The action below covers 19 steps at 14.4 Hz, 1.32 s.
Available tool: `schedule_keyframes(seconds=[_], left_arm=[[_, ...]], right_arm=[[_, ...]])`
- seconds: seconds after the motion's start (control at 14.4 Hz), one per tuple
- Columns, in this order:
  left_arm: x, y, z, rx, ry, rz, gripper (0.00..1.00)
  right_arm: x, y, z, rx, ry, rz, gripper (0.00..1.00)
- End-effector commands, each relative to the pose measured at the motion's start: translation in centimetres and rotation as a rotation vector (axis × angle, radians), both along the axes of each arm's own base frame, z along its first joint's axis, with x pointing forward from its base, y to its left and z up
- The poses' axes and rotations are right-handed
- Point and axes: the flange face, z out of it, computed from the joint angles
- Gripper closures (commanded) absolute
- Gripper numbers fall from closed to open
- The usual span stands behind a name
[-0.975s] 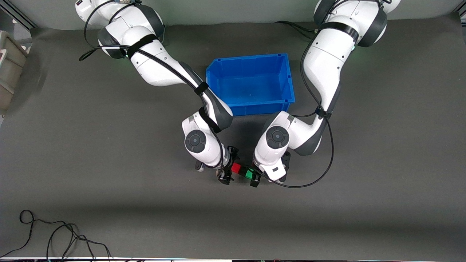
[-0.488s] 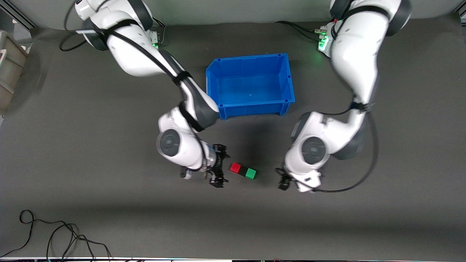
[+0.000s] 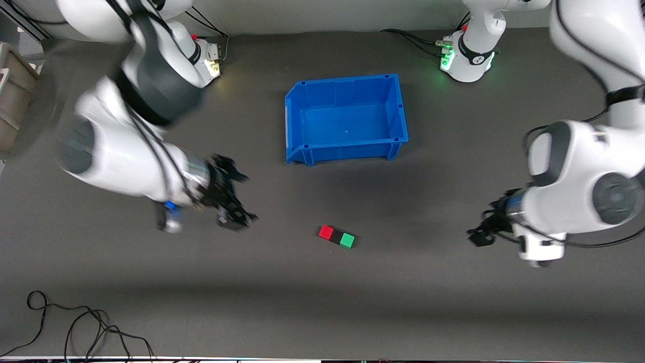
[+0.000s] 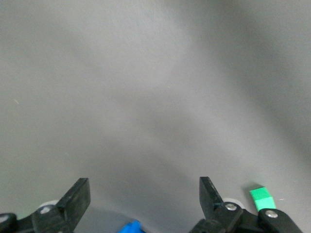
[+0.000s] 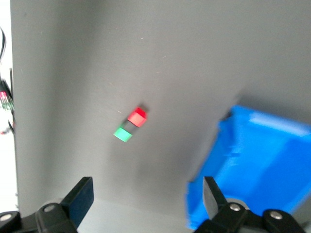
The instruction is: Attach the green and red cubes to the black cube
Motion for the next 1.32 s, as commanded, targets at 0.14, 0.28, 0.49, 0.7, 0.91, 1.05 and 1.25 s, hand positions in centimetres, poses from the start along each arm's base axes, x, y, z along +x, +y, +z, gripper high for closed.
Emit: schedule_keyframes(seconds=[0.14,0.28,0.49,0.7,0.91,1.05,1.25], left_arm=[[-4.3,6.6,4.9,0.006,-0.017,-0.192,0.0],[-5.9,8.0,6.2,0.008,-0.002,-0.309,0.0],[-7.5,12.1,9.1,-0.003,-0.006,-0.612,0.0],[-8.9,13.5,12.1,-0.022,-0.032,-0.913,0.0],[-7.2,12.1,14.8,0.008,-0.172,-0.941,0.0],[-7.4,12.1,15.2,0.014,-0.174,-0.868,0.0],[-8.1,11.1,13.8,0.005,-0.136,-0.737,0.0]], right_arm=[[-5.3,-8.8,6.5,-0.115,-0.029,0.515,0.01],[-6.3,-12.9,8.2,-0.149,-0.046,0.712,0.01],[-6.6,-18.6,9.5,-0.138,-0.074,0.915,0.01],[-6.6,-22.6,9.9,-0.145,-0.098,1.093,0.01],[-6.2,-23.2,9.9,-0.173,-0.111,1.121,0.01],[-5.2,-23.0,8.2,-0.176,-0.108,1.125,0.01],[-4.2,-22.6,5.9,-0.18,-0.125,1.131,0.0]])
